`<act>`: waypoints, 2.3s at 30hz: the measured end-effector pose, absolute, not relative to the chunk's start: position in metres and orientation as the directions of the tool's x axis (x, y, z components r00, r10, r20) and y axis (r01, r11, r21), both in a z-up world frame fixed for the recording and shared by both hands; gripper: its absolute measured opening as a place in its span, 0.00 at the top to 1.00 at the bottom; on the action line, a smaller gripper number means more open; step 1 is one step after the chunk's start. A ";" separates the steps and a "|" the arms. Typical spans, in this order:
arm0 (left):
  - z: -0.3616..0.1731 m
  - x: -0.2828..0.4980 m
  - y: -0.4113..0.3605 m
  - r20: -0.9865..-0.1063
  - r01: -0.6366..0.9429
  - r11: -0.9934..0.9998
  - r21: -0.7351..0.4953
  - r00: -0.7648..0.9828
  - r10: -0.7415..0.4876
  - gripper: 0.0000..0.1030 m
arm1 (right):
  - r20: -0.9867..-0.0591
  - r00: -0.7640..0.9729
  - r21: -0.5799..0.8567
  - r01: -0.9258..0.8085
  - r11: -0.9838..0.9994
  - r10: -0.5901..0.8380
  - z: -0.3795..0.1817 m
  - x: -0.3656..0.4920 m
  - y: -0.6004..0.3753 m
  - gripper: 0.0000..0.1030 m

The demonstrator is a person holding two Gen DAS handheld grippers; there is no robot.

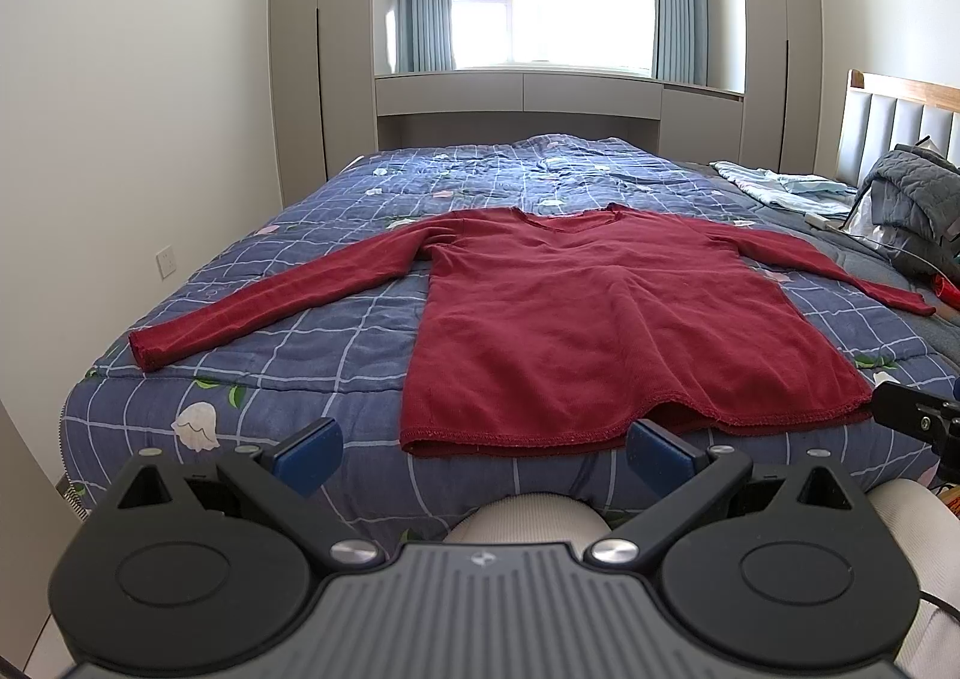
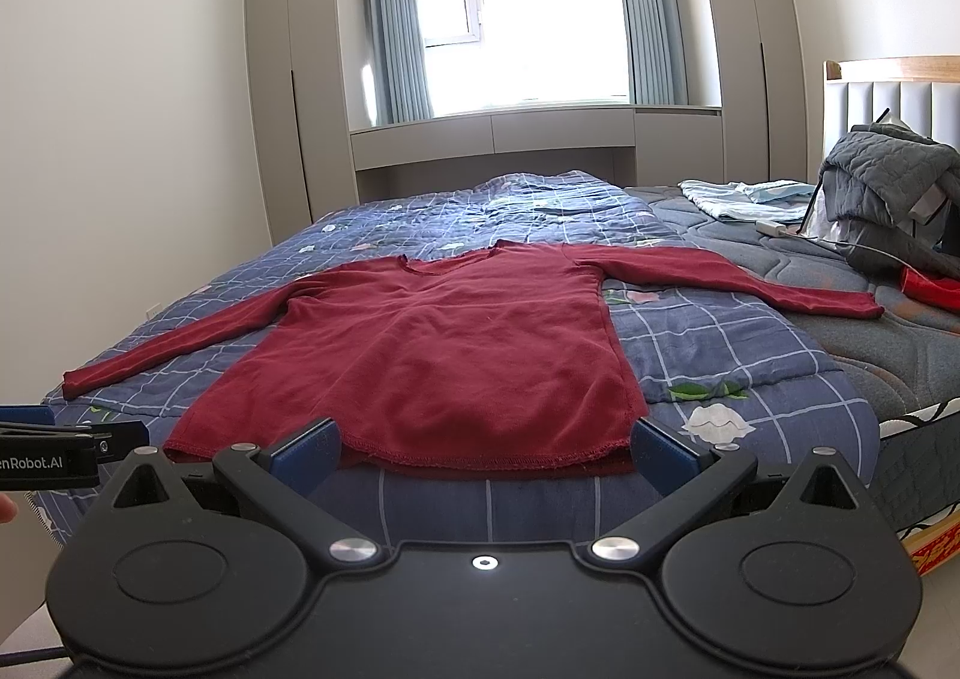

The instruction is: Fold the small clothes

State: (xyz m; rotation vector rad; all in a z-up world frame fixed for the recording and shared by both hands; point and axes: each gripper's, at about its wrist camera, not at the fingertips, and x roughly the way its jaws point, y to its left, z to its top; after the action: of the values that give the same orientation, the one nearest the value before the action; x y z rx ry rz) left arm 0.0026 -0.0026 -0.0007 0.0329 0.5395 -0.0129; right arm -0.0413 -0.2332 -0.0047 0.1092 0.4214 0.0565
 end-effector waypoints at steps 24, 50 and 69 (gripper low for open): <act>-0.001 0.000 -0.002 -0.516 0.022 0.999 0.028 0.857 -0.005 0.00 | -0.406 0.910 0.118 -0.032 0.992 0.078 -0.005 -0.041 -0.233 0.00; -0.004 0.042 -0.004 -0.652 0.043 0.999 0.033 0.758 -0.011 0.00 | -0.594 0.804 0.116 0.081 0.990 0.004 0.003 0.012 -0.249 0.00; 0.024 0.283 -0.115 -0.659 0.117 0.991 0.061 0.750 -0.048 0.00 | -0.569 0.801 0.031 0.247 0.968 -0.187 -0.027 0.200 -0.385 0.00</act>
State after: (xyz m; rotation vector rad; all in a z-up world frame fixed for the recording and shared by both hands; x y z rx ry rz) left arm 0.2827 -0.1148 0.0245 0.1006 0.7169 -0.0900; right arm 0.2005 -0.3853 -0.0269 0.1053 0.5982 -0.2330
